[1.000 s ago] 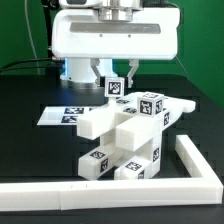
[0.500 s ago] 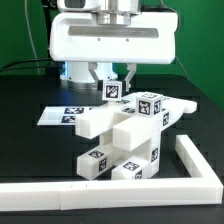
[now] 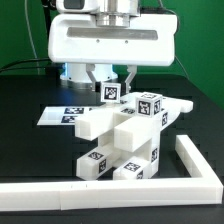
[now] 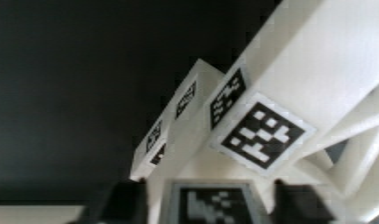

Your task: Assemble chair

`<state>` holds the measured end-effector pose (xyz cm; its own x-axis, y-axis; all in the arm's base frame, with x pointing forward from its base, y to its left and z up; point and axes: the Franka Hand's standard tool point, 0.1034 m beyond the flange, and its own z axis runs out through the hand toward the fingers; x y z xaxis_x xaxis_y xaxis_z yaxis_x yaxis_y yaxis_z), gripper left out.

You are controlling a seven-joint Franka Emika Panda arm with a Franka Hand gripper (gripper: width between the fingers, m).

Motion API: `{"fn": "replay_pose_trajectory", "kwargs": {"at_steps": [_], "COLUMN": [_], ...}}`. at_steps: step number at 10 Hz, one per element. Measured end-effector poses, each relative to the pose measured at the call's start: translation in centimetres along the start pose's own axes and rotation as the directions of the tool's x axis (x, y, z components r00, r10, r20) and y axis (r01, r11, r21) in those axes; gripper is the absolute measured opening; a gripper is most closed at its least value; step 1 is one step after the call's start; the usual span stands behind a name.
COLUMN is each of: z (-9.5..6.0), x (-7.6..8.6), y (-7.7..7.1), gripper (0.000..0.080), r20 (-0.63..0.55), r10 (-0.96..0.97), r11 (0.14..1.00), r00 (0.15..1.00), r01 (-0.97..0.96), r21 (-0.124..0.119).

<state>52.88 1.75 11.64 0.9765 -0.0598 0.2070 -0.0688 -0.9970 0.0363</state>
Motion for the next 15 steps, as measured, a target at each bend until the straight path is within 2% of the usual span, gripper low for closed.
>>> {"fn": "replay_pose_trajectory", "kwargs": {"at_steps": [1, 2, 4, 11, 13, 15], "z": [0.0, 0.0, 0.0, 0.0, -1.2, -1.3], "x": [0.0, 0.0, 0.0, -0.1, 0.2, 1.1], "y": [0.0, 0.0, 0.0, 0.1, 0.9, 1.4], "gripper": [0.0523, 0.061, 0.0641, 0.0649, 0.0649, 0.0649], "r20": [0.0, 0.0, 0.0, 0.008, 0.13, 0.161], "r10": [0.0, 0.0, 0.0, 0.003, 0.096, 0.139], "r11": [1.0, 1.0, 1.0, 1.0, 0.993, 0.985], "r00": [1.0, 1.0, 1.0, 1.0, 0.987, 0.977], "r01": [0.0, 0.0, 0.0, -0.003, -0.105, -0.153], "r21": [0.0, 0.0, 0.0, 0.002, 0.059, 0.075]}}
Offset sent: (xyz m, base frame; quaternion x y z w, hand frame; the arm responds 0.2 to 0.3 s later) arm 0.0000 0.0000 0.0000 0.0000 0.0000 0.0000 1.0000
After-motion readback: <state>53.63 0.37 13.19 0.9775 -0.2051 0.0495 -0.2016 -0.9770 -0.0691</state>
